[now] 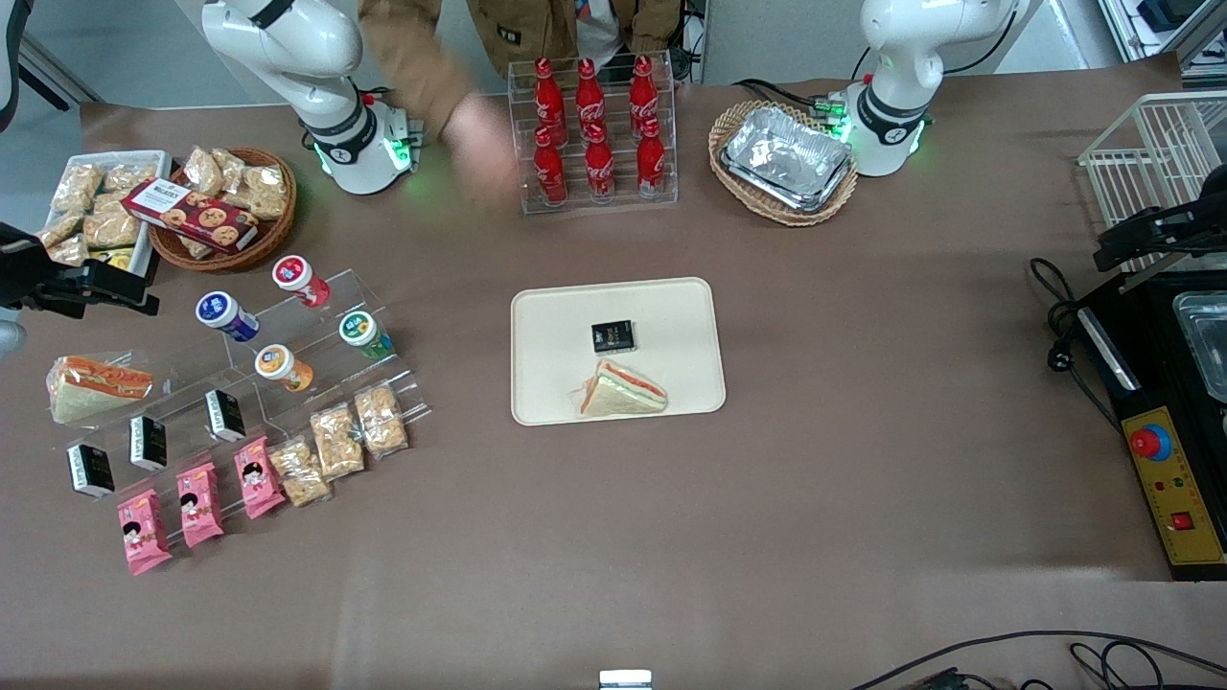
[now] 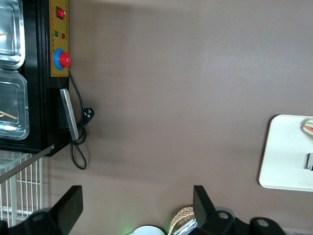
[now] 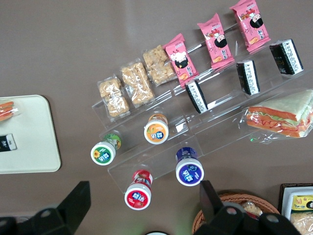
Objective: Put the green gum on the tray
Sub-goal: 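Move the right gripper down over the green gum container on the rack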
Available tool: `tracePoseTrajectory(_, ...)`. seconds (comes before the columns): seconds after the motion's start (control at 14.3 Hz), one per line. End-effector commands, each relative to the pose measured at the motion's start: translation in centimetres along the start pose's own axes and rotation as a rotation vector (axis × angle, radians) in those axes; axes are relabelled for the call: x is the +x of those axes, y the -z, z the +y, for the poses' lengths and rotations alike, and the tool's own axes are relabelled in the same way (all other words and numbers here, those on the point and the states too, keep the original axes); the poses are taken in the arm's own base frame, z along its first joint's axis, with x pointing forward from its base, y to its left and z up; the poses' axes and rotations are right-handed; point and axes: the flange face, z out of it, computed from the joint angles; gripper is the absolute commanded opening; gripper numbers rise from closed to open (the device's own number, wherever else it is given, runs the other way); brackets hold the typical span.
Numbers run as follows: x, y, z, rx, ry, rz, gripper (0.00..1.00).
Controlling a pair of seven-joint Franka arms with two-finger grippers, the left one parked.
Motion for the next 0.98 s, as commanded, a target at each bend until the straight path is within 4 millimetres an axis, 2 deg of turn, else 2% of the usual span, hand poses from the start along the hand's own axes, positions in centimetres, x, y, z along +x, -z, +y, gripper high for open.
tracePoseTrajectory(0.0, 0.2, 0.4, 0.3, -0.002, 0.014, -0.011, 1.0)
tracePoseTrajectory(0.28, 0.2, 0.1, 0.3, -0.001, 0.014, -0.019, 1.0)
tracePoseTrajectory(0.42, 0.0, -0.7, 0.4, 0.01, 0.037, -0.036, 1.0)
tracePoseTrajectory(0.56, -1.4, -1.5, -0.2, 0.01, 0.044, -0.043, 1.0)
tracePoseTrajectory(0.77, -5.5, -3.3, -3.7, 0.011, 0.043, 0.019, 1.0)
tracePoseTrajectory(0.91, -6.7, -6.2, -5.9, -0.003, 0.03, 0.041, 1.0)
